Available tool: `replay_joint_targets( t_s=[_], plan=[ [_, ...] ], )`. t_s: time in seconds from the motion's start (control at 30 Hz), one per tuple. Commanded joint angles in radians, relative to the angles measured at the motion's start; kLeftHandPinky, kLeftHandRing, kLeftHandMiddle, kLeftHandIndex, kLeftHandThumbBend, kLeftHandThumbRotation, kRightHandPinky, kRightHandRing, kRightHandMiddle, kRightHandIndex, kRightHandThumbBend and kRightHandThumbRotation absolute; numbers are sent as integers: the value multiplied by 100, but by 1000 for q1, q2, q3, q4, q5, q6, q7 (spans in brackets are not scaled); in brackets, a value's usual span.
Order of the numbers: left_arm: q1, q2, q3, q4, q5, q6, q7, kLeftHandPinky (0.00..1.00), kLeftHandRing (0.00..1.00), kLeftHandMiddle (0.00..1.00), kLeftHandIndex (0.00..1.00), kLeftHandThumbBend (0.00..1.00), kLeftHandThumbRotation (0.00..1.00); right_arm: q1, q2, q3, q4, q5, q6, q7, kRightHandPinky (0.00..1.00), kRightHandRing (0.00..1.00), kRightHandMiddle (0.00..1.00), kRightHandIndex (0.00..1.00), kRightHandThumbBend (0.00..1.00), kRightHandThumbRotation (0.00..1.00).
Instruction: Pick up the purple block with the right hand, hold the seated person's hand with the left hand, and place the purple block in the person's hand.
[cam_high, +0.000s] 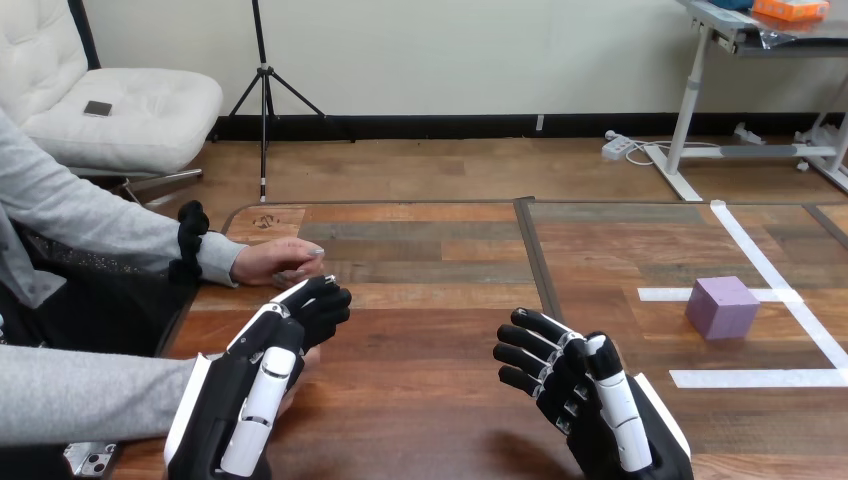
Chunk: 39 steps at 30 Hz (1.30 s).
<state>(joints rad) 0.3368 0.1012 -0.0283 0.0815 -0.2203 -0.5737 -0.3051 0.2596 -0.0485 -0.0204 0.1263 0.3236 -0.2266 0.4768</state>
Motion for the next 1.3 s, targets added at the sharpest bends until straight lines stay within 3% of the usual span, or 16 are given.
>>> replay_joint_targets(
  t_s=[0.0,0.37,0.87,1.03,1.27],
  plan=[
    [-16,-16,-14,-49,0,7,-5,85,82,79,79,47,86,-107,-22,-19,9,-23,-23,-16,83,81,81,79,72,84],
    [-21,-19,-19,-45,2,3,-8,86,83,79,80,46,86,-197,-48,-51,70,-59,-43,-38,80,81,81,81,72,82],
    [-17,-12,-15,-65,4,23,-2,87,83,80,80,42,86,-358,-83,-108,220,-67,-60,-78,78,79,80,80,83,78],
    [-19,-11,-12,-61,6,18,-3,87,83,80,80,43,86,-400,-99,-124,265,-60,-73,-74,80,80,81,81,81,79],
    [-15,-12,-10,-65,13,17,6,87,82,80,79,45,86,-475,-128,-148,360,-94,-115,-100,78,79,81,81,78,80]
  ],
)
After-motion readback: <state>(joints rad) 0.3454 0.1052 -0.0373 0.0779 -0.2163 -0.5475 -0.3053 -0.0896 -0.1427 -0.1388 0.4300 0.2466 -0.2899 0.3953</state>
